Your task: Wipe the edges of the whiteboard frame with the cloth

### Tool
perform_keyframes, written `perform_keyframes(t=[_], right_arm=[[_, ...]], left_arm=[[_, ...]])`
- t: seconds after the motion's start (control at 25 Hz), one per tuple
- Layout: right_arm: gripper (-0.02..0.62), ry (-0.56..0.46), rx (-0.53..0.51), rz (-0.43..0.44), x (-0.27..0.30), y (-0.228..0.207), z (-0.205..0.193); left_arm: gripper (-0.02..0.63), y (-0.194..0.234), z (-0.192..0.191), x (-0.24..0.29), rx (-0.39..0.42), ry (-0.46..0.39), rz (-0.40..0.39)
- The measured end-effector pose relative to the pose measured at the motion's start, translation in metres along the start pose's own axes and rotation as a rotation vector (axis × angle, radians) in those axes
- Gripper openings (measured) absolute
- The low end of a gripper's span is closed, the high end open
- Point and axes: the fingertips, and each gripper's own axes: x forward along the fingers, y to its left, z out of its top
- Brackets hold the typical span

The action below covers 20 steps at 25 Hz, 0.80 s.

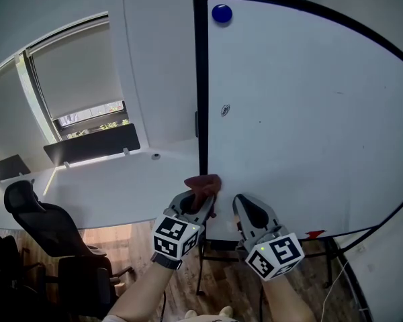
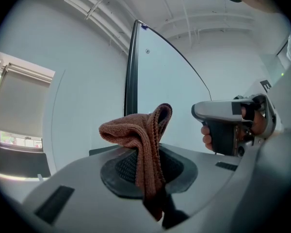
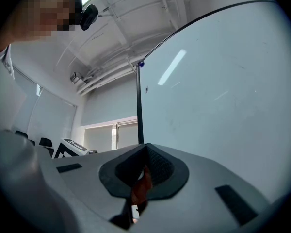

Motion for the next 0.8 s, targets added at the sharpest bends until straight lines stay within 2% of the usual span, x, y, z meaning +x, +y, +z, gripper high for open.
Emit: perform_keyframes(t=[0.8], right_arm=[[0.003, 0.003, -0.049, 0.012, -0.005, 0.0, 0.029]], left_arm=[[0.066, -0.019, 0.08, -0.019, 0.026, -0.142, 0.005]])
